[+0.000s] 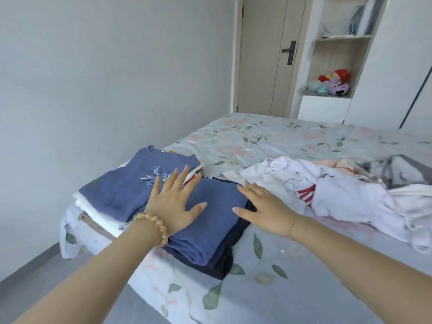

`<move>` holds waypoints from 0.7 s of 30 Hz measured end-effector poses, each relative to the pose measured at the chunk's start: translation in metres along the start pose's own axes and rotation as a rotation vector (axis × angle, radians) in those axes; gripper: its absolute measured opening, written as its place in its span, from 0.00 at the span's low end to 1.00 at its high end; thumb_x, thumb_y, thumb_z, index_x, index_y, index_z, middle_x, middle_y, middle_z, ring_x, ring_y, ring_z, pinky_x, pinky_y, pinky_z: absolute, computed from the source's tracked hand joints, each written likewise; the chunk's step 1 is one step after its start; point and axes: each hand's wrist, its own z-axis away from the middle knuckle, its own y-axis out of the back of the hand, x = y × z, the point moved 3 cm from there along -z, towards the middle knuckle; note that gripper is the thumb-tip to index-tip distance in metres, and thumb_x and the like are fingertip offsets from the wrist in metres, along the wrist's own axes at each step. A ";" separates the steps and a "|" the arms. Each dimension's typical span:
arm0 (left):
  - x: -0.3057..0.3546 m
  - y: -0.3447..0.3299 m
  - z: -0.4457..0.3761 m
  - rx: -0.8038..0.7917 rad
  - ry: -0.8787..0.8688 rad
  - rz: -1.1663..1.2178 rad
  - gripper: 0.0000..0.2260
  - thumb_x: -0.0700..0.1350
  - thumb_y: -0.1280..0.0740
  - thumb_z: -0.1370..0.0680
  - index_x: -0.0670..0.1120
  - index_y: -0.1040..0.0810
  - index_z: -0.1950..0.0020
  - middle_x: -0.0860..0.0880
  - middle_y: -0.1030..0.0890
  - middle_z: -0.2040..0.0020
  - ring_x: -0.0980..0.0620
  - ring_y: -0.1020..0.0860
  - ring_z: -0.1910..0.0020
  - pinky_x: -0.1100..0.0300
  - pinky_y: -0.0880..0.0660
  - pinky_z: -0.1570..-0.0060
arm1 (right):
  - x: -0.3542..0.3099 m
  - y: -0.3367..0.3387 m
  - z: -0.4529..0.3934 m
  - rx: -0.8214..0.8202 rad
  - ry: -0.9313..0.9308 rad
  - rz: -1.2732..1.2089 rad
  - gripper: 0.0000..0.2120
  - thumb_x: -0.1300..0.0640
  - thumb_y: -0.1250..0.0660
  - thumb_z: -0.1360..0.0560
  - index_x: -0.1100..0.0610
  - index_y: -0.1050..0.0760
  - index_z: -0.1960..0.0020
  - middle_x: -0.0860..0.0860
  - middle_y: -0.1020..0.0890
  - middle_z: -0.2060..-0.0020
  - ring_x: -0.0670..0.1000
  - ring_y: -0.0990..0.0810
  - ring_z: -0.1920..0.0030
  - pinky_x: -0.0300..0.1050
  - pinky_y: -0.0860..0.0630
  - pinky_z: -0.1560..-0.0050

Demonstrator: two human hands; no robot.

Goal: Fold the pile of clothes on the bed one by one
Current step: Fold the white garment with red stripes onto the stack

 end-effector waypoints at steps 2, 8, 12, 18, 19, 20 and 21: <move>0.040 0.003 0.004 -0.021 -0.036 0.009 0.41 0.71 0.68 0.35 0.61 0.59 0.23 0.54 0.61 0.21 0.51 0.59 0.22 0.42 0.59 0.25 | 0.026 0.021 0.042 0.000 -0.069 0.065 0.34 0.38 0.44 0.21 0.47 0.54 0.21 0.48 0.55 0.21 0.48 0.57 0.22 0.47 0.56 0.23; 0.171 0.026 0.018 -0.066 -0.234 0.068 0.32 0.68 0.53 0.23 0.60 0.60 0.22 0.53 0.62 0.22 0.50 0.60 0.22 0.42 0.59 0.25 | 0.088 0.080 0.155 0.065 -0.187 0.200 0.35 0.38 0.43 0.21 0.48 0.53 0.21 0.49 0.56 0.21 0.50 0.58 0.22 0.51 0.55 0.23; 0.251 0.028 0.021 -0.057 -0.342 0.098 0.33 0.69 0.54 0.25 0.59 0.56 0.22 0.53 0.60 0.21 0.50 0.58 0.22 0.42 0.58 0.25 | 0.126 0.102 0.220 0.114 -0.296 0.201 0.34 0.40 0.41 0.21 0.48 0.52 0.21 0.51 0.55 0.21 0.52 0.58 0.22 0.51 0.54 0.23; 0.348 -0.002 0.025 -0.094 -0.445 0.185 0.32 0.66 0.48 0.22 0.59 0.55 0.22 0.54 0.59 0.21 0.51 0.57 0.22 0.44 0.57 0.25 | 0.193 0.094 0.297 0.145 -0.449 0.131 0.34 0.42 0.39 0.21 0.49 0.50 0.21 0.50 0.54 0.21 0.51 0.57 0.22 0.47 0.53 0.24; 0.361 -0.012 0.026 -0.117 -0.452 0.202 0.32 0.65 0.47 0.22 0.59 0.55 0.22 0.54 0.59 0.21 0.51 0.58 0.22 0.44 0.57 0.26 | 0.206 0.088 0.305 0.151 -0.478 0.109 0.34 0.43 0.39 0.21 0.49 0.50 0.21 0.50 0.54 0.21 0.51 0.56 0.22 0.46 0.52 0.24; 0.373 -0.024 0.028 -0.144 -0.458 0.209 0.32 0.65 0.47 0.22 0.59 0.55 0.22 0.54 0.60 0.21 0.51 0.58 0.22 0.44 0.58 0.25 | 0.218 0.081 0.312 0.157 -0.507 0.082 0.34 0.43 0.39 0.21 0.49 0.50 0.21 0.50 0.54 0.21 0.51 0.56 0.22 0.46 0.52 0.24; 0.384 -0.035 0.030 -0.172 -0.463 0.207 0.31 0.65 0.48 0.22 0.59 0.56 0.22 0.54 0.60 0.21 0.51 0.58 0.22 0.45 0.58 0.25 | 0.229 0.072 0.319 0.160 -0.535 0.054 0.34 0.43 0.39 0.21 0.49 0.50 0.21 0.50 0.54 0.21 0.51 0.55 0.22 0.45 0.52 0.25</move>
